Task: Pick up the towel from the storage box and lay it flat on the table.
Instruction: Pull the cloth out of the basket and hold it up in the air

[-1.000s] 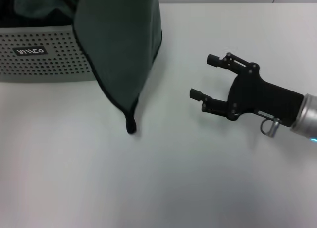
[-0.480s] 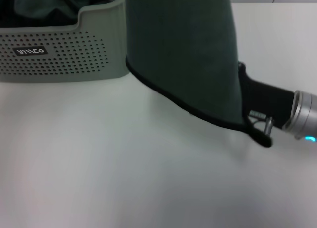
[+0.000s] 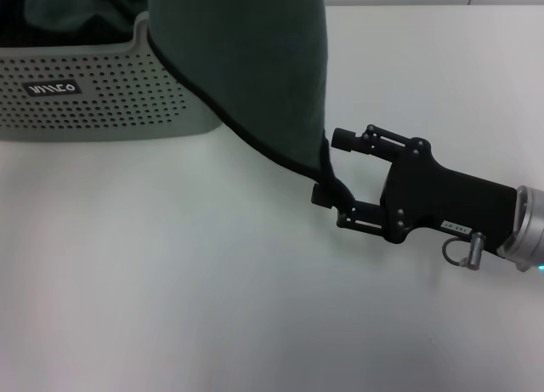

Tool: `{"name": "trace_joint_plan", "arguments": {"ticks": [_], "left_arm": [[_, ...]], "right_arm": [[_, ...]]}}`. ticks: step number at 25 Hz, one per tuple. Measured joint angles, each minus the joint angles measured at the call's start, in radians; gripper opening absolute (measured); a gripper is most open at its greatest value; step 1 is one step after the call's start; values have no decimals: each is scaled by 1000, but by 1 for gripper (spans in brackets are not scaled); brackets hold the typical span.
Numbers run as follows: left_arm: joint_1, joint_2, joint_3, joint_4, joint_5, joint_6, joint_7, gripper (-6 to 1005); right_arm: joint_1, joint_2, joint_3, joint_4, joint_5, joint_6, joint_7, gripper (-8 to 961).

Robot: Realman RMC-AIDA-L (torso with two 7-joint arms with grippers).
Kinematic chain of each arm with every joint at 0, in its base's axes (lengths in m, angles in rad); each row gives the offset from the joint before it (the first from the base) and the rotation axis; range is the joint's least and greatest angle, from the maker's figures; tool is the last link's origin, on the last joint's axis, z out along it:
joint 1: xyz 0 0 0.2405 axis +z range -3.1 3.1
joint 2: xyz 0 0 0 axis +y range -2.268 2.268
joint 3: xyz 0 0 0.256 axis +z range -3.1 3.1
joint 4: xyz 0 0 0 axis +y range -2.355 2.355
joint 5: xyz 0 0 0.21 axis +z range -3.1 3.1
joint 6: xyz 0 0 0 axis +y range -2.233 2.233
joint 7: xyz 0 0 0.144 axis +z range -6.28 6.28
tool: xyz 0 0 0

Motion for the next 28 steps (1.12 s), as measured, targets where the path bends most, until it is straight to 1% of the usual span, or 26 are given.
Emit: {"name": "trace_joint_plan", "arguments": {"ticks": [5,7,9,10,13,16,17,19,21,24,26,28], "left_arm": [[-11,3,-2,0,5,-28,25,18],[-14,7,-1,0,10,-38,33,18],[-14,11,0,-5,13,-48,42,18],[-14,12,0,-10,13,-50,46,18],[-12,12,-1,-18,13,-52,54,18],[-8,12,-1,-22,14,-52,61,18],[-8,11,0,-22,14,-52,62,18],[-9,11,3,-24,14,-52,64,18],[-10,10,4,-24,14,-52,65,18],[-12,9,5,-24,10,-52,66,18],[-12,8,6,-24,9,-52,66,18],[-12,6,5,-25,10,-52,68,19]], "right_arm": [[2,0,-6,1,0,7,-13,719],[-2,-3,-6,1,-1,-11,1,719],[-8,-11,-3,8,-7,-42,42,718],[-10,-17,-1,18,-9,-66,73,718],[-10,-45,2,70,-12,-171,176,718],[-3,-81,4,94,-6,-271,284,718],[0,-89,8,94,-5,-290,314,718],[8,-95,20,94,-5,-308,346,718],[17,-92,39,92,-5,-313,357,717],[39,-76,45,90,-13,-279,344,717],[56,-61,39,89,-38,-224,305,717],[62,-38,37,82,-86,-150,210,705]]}}
